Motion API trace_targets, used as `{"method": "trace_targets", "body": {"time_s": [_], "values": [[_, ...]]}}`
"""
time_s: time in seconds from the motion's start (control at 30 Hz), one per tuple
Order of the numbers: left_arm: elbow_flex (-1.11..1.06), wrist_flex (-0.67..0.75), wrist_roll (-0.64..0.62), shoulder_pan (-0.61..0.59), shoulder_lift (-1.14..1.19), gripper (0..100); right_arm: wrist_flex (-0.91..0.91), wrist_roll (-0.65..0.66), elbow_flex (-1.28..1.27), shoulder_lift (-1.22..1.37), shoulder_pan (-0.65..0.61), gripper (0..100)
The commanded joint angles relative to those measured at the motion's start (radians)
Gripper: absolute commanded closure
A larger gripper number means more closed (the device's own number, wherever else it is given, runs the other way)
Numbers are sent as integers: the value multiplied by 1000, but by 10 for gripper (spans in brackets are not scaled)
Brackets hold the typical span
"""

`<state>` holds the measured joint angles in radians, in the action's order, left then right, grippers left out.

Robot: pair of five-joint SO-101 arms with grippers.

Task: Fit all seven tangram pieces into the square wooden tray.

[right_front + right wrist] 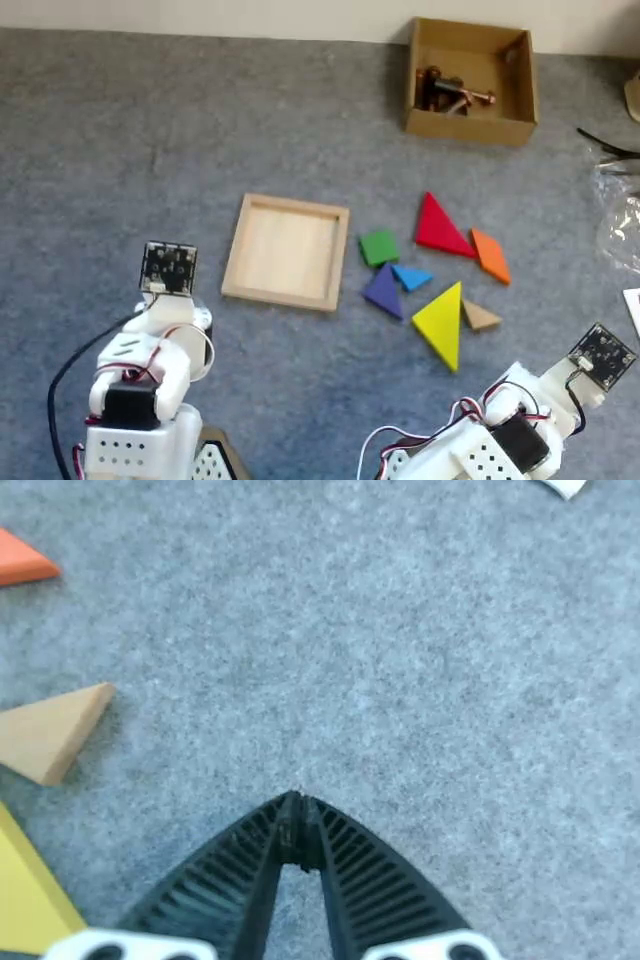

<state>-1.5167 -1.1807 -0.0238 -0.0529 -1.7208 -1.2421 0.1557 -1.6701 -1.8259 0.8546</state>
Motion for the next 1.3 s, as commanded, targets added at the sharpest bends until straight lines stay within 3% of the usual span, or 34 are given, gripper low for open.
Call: {"method": "trace_targets", "body": {"time_s": [0.0, 0.27, 0.37, 0.6, 0.8, 1.07, 1.27], "values": [[-39, -43, 9, -15, -93, 993, -7, -2, -150, -13, 5, 993], [-56, -52, 9, -15, -110, 993, -4, -6, -150, -13, 4, 991], [-70, -77, 9, -15, -110, 993, 36, 6, -150, -13, -71, 989], [-111, -126, 9, -16, -110, 993, 81, 203, -125, -13, -223, 988], [-114, -167, 9, -27, -110, 993, 68, 242, 71, -13, -291, 988], [-131, -167, 9, -104, -110, 992, -87, 245, 344, -13, -449, 984], [-166, -167, 9, -102, -110, 992, -116, 245, 430, 30, -544, 884]]}}
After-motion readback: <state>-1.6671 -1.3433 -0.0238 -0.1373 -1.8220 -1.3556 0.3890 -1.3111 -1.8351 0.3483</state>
